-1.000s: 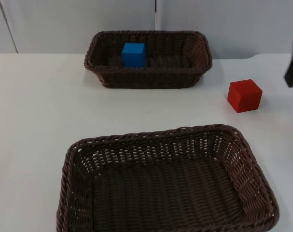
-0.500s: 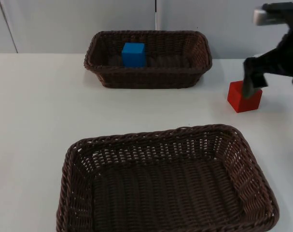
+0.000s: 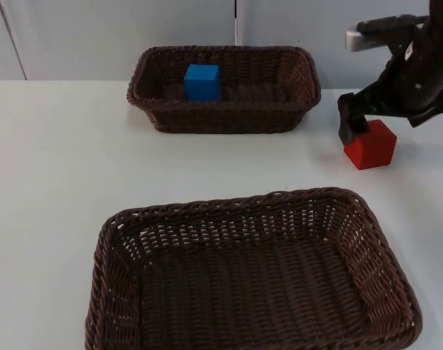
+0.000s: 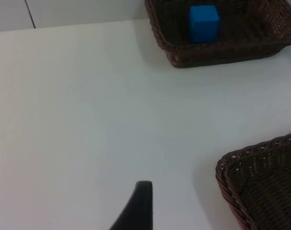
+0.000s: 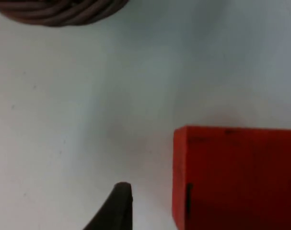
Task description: Pick up one cube with the left hand and place it into the upper basket. Pick up one cube with the right hand and place it into the lower basket.
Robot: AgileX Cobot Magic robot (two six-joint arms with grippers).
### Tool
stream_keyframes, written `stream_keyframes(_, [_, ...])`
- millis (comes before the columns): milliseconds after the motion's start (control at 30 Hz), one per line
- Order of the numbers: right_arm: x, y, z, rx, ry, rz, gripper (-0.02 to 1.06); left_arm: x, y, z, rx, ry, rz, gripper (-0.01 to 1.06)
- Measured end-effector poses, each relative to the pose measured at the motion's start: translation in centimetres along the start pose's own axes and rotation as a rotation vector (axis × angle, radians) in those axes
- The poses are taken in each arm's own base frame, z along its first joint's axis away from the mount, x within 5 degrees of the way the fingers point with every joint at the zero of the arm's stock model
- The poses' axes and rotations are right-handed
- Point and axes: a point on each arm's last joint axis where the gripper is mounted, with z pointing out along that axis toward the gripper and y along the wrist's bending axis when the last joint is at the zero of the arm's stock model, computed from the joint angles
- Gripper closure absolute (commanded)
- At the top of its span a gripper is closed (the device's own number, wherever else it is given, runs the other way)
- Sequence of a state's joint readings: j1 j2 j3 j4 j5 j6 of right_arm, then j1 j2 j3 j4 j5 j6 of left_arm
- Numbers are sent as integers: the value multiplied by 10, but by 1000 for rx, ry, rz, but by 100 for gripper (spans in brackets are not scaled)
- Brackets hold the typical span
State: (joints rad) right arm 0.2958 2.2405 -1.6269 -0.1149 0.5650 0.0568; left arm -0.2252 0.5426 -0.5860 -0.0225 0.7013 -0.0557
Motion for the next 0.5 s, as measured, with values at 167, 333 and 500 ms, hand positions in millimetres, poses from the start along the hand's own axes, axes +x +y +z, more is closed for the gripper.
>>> stream_keyframes(167, [1,1,18,-1,-10,15,-1,0,0,0,0,0,0,18])
stream_keyframes(333, [1,2,27,-4,-38,25,-1,0,0,0,-3,0,3,18])
stream_keyframes(500, [1,2,29,-6,-51,27,-1,0,0,0,-5,0,6,18])
